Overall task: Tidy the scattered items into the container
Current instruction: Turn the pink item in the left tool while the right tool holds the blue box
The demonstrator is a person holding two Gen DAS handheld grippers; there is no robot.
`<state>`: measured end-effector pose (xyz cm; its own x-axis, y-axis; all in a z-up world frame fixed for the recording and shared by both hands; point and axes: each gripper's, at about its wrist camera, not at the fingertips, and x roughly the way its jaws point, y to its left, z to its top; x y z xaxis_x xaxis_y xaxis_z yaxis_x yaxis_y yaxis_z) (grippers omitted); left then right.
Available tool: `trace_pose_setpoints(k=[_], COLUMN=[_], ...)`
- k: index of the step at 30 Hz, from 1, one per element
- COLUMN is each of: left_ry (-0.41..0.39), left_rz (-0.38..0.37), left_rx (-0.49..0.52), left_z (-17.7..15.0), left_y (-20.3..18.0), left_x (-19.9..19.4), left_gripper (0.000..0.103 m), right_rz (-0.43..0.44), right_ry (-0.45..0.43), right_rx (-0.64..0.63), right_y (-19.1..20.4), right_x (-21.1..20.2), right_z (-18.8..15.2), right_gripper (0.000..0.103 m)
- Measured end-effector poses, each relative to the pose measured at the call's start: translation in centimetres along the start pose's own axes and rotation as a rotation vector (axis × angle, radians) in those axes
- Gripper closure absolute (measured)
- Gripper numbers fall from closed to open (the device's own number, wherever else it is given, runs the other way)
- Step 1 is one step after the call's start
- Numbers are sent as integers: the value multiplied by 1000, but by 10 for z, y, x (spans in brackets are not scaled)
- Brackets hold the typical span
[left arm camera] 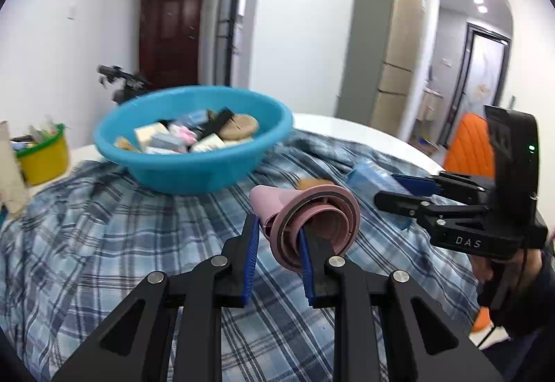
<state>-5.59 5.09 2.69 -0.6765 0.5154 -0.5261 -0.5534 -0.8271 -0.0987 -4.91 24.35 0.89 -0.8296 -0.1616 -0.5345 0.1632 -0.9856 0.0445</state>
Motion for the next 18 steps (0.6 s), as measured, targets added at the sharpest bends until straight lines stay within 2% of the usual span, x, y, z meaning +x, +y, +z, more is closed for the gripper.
trace_pose_setpoints(k=[4,9,15,18], left_ry=[-55,-113,-184,-200], left_rz=[93,177,302,334], left_rx=[-21,-45,-44,-43], left_z=[2,5,5,3], left_y=[-4,-10,-17,-18], left_x=[-4,-6,-7,-6], left_gripper=[79,79,79,79], right_rz=[-66,-100,-132,-149], right_ry=[-58,-111,-132,-131], right_rx=[19,46,72,56], right_y=[7,15,24,31], right_x=[-4,-7,-6,-5], right_z=[6,11,8,6], right_gripper=[65,65,65,65])
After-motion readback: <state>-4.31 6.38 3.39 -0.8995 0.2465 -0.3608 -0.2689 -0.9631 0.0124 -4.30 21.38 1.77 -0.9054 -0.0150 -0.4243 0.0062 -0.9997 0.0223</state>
